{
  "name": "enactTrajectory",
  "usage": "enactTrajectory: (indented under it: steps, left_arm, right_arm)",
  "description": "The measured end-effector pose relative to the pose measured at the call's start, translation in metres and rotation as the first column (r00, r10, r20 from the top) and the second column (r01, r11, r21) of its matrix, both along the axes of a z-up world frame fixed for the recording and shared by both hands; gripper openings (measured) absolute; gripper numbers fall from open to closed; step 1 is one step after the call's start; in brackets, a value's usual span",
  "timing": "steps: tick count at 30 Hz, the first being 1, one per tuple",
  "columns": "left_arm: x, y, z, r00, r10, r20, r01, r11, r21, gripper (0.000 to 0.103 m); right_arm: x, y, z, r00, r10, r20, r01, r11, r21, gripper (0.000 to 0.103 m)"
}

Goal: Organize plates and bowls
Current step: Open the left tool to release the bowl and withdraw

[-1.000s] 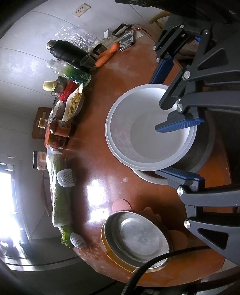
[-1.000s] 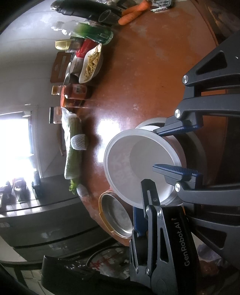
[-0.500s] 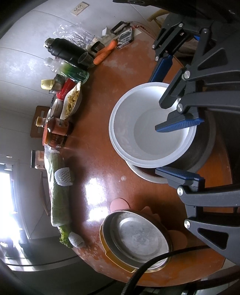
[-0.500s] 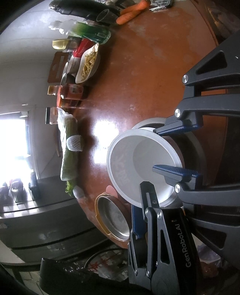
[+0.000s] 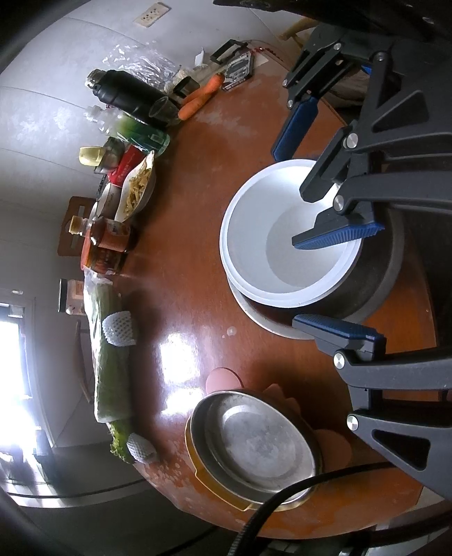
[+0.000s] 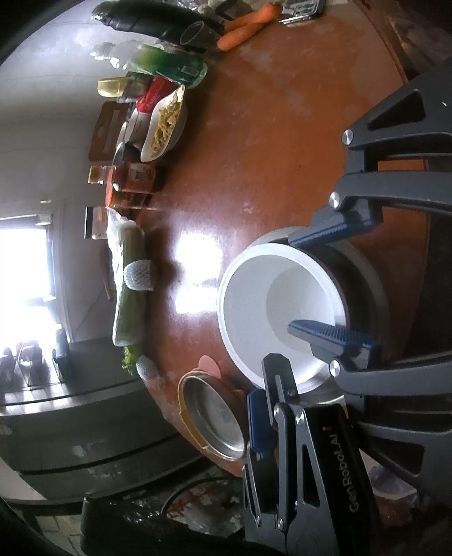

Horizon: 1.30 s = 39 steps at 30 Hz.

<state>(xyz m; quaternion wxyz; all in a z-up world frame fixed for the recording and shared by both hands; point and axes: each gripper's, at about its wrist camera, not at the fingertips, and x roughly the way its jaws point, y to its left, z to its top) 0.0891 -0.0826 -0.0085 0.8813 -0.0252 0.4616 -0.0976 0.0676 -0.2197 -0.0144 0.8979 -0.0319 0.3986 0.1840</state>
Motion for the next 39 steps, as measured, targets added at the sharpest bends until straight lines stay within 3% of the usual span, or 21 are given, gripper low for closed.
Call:
enactTrajectory:
  steps: [11, 22, 31, 39]
  left_arm:
    - [-0.006, 0.007, 0.011, 1.0, 0.017, 0.026, -0.016, 1.0, -0.014, 0.039]
    - [-0.014, 0.013, 0.021, 0.998, 0.036, 0.051, -0.036, 0.999, -0.005, 0.039]
    - [-0.02, 0.021, 0.024, 0.996, 0.063, 0.059, -0.063, 0.998, 0.006, 0.044]
    - [-0.028, 0.037, 0.026, 0.991, 0.106, 0.077, -0.104, 0.994, -0.032, 0.051]
  right_arm:
    - [-0.003, -0.003, 0.009, 0.999, -0.017, 0.032, 0.017, 1.0, 0.007, 0.055]
    - [-0.006, -0.014, 0.025, 0.996, -0.057, 0.065, 0.055, 0.998, 0.032, 0.057]
    - [-0.008, -0.016, 0.032, 0.994, -0.07, 0.08, 0.067, 0.997, 0.031, 0.059]
    - [-0.007, -0.02, 0.033, 0.993, -0.083, 0.081, 0.081, 0.996, 0.027, 0.064]
